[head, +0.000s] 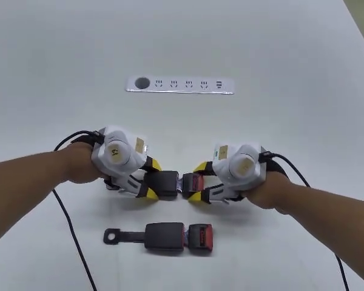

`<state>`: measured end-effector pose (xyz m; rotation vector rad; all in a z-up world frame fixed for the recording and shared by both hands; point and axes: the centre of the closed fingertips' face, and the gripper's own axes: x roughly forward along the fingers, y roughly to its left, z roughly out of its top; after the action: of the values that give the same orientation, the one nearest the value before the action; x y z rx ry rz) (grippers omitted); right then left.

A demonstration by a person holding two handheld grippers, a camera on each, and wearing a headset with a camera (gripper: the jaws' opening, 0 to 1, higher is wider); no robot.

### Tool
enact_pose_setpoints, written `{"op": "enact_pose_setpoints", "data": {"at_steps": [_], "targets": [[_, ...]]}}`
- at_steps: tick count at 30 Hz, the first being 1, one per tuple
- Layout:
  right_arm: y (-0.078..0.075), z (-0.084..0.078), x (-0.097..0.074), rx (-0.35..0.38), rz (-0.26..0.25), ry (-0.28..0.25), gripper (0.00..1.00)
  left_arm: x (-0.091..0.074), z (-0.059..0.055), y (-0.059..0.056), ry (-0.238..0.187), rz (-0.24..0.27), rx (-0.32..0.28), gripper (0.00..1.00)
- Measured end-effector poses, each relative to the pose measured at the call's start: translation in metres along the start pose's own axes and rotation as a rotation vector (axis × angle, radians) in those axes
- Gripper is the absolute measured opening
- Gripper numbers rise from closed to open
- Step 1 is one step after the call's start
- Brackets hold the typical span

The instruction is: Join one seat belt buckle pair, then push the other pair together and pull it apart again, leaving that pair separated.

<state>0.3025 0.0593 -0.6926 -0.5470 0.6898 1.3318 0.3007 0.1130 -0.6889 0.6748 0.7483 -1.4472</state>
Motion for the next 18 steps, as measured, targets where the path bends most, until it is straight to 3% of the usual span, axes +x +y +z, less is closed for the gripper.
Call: {"op": "enact_pose_setpoints", "data": {"at_steps": [18], "targets": [[-0.0007,-0.0083,-0.0084,-0.008,0.0,-0.01,0.32,-0.0008,-0.0022,0.0022,-0.002,0.003,-0.002,0.35]]}}
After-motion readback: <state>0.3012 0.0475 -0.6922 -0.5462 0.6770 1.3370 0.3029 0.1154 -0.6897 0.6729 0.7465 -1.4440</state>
